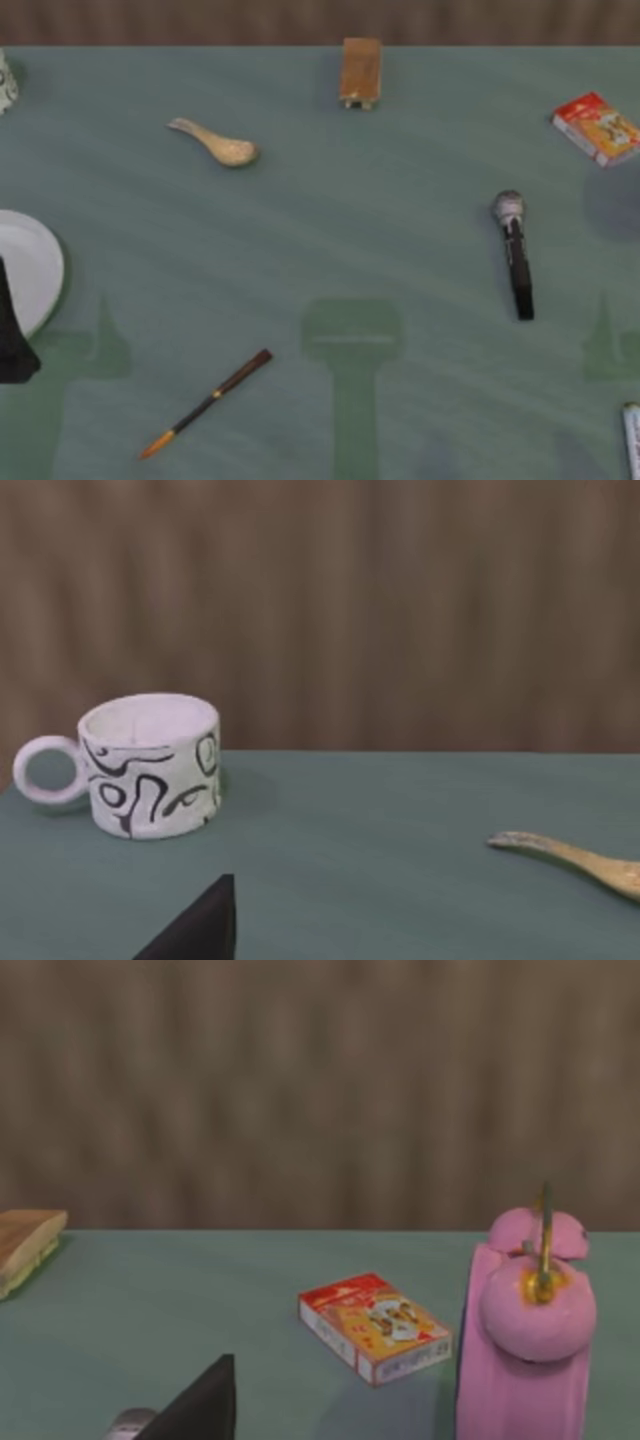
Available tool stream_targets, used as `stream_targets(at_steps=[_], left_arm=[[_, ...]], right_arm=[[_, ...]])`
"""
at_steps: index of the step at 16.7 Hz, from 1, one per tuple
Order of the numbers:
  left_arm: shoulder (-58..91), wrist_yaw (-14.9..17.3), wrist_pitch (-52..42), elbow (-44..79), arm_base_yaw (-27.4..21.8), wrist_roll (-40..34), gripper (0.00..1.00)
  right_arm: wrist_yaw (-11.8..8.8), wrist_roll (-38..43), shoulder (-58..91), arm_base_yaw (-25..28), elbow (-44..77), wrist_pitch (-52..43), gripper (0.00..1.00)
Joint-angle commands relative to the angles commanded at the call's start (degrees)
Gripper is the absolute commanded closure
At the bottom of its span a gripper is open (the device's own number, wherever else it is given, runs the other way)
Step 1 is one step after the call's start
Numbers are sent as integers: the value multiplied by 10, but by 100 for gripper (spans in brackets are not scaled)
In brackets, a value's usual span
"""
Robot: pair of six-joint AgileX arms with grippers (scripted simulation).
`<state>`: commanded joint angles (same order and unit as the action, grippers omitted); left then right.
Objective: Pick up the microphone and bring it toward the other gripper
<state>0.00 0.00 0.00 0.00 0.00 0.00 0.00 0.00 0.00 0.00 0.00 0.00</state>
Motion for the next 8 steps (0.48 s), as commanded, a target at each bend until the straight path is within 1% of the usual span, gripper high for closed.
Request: stream_targets(at_steps=[4,8], left_arm=[[0,0,0,0,0,0,0],[0,0,0,0,0,0,0]], right_arm=[[0,3,18,4,16,-13,0],[2,22,126,27,107,-84,0]])
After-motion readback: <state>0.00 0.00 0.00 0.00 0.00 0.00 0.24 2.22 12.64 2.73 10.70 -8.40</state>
